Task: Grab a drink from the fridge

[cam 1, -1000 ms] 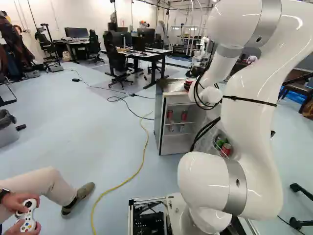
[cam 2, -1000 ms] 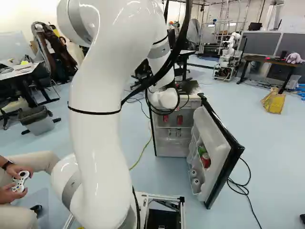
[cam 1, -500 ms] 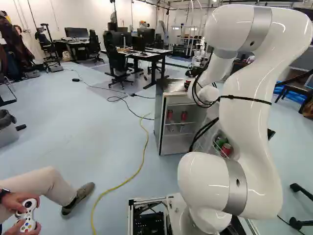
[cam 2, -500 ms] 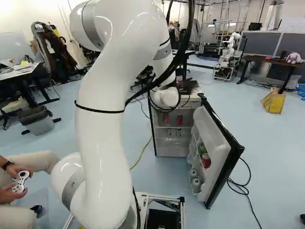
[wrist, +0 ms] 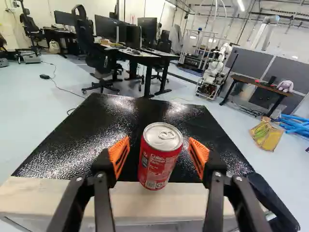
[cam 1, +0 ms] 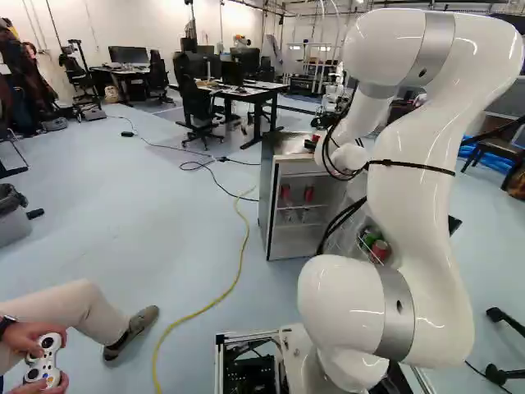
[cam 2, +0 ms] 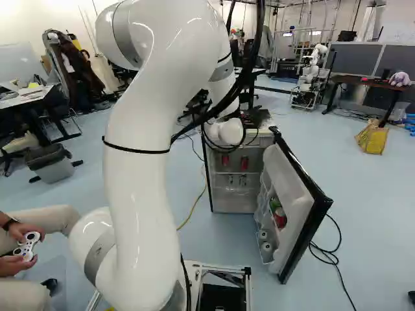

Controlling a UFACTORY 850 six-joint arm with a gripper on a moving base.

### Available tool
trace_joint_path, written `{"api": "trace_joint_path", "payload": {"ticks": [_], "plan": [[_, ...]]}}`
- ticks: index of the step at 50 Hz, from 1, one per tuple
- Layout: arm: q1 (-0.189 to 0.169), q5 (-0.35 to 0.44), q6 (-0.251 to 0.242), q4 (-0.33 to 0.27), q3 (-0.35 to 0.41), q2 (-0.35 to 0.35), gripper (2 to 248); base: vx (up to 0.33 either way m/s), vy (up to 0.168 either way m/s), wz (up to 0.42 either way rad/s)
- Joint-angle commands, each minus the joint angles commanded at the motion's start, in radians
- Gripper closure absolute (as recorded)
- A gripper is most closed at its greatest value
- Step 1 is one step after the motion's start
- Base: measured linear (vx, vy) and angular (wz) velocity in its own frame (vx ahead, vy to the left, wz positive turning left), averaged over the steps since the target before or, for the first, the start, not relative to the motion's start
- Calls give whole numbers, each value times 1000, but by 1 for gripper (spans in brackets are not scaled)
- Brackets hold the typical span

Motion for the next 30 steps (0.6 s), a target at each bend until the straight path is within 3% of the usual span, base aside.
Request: {"api": "trace_joint_path", "payload": {"ticks": [2, 3, 7, 8, 30], "plan": [[0, 0, 0, 0, 0, 0, 80, 0, 0, 0], [0, 0, 0, 0, 0, 0, 45, 0, 0, 0], [0, 0, 0, 0, 2, 1, 45, 0, 0, 0], [-1, 0, 0, 0, 4, 3, 8, 0, 0, 0], [-14, 0, 0, 0, 108, 84, 3, 0, 0, 0]]}}
